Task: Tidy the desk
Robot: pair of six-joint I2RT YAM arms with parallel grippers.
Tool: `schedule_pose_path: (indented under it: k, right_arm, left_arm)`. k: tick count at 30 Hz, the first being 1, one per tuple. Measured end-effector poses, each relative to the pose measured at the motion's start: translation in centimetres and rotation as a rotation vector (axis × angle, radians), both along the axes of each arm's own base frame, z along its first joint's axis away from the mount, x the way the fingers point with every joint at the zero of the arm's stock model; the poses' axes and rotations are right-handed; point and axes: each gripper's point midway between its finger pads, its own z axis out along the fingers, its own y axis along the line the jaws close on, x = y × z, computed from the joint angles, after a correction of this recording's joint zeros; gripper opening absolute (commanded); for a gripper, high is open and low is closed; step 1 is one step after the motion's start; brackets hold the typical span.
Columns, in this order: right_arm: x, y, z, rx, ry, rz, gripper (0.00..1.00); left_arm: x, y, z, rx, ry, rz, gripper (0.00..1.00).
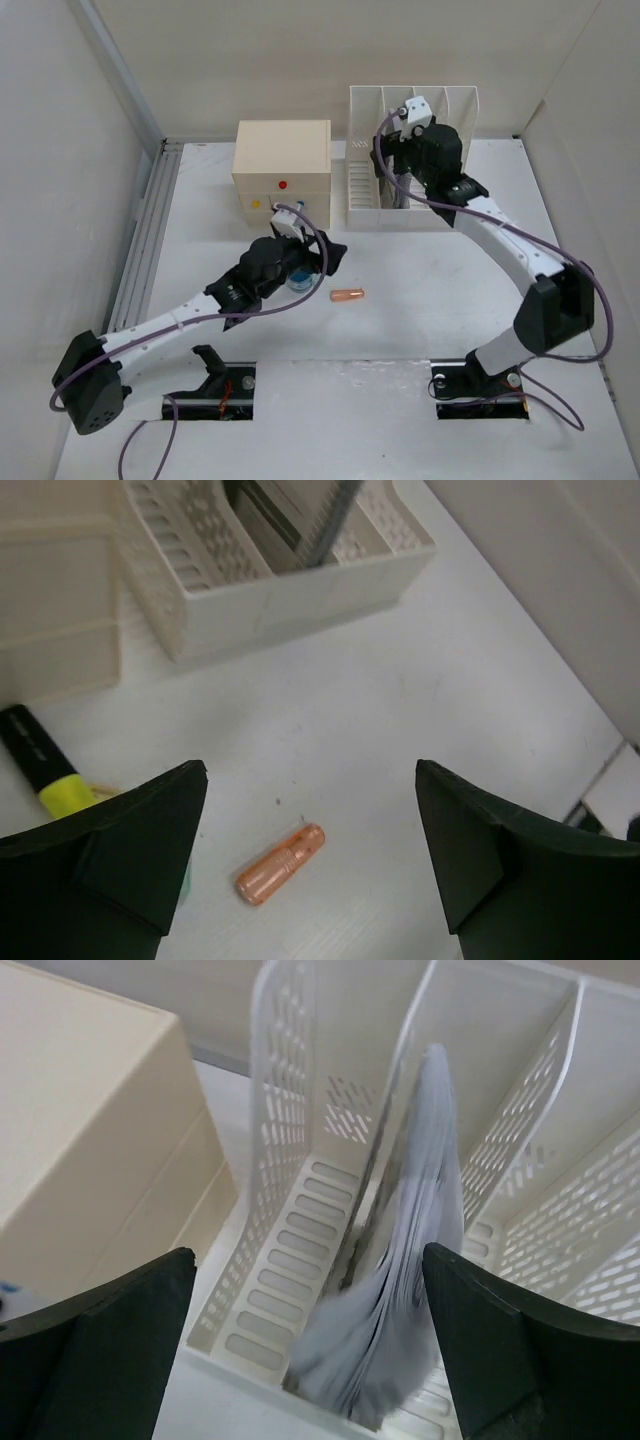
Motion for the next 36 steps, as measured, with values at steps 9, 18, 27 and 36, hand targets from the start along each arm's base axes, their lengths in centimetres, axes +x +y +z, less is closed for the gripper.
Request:
schedule_pose_path:
  k: [9,18,27,36]
  right_arm:
    - [-11.2,2.1,10.3,0.0,-0.27,0.389,0.7]
    - [-15.3,4.6,-1.8,0.012,0.073,0.635,0.28]
    - [-16.6,4.6,-0.2,0.059,0.058,0.679,0.28]
    - [-16.7,4.5,-0.1,0.081,0.07,0.682,0.28]
  left_arm:
    - [9.0,8.8,4.2,-0.132,-0.006,0.457,0.67]
    - [14.3,9.7,1.3,-0.046,0.097,0.509,0.52]
    - [15.7,9.5,3.2,-0.012,0.071,0.51,0.48]
    - [16.0,10.8,2.3,0.026,0.098,0.555,0.47]
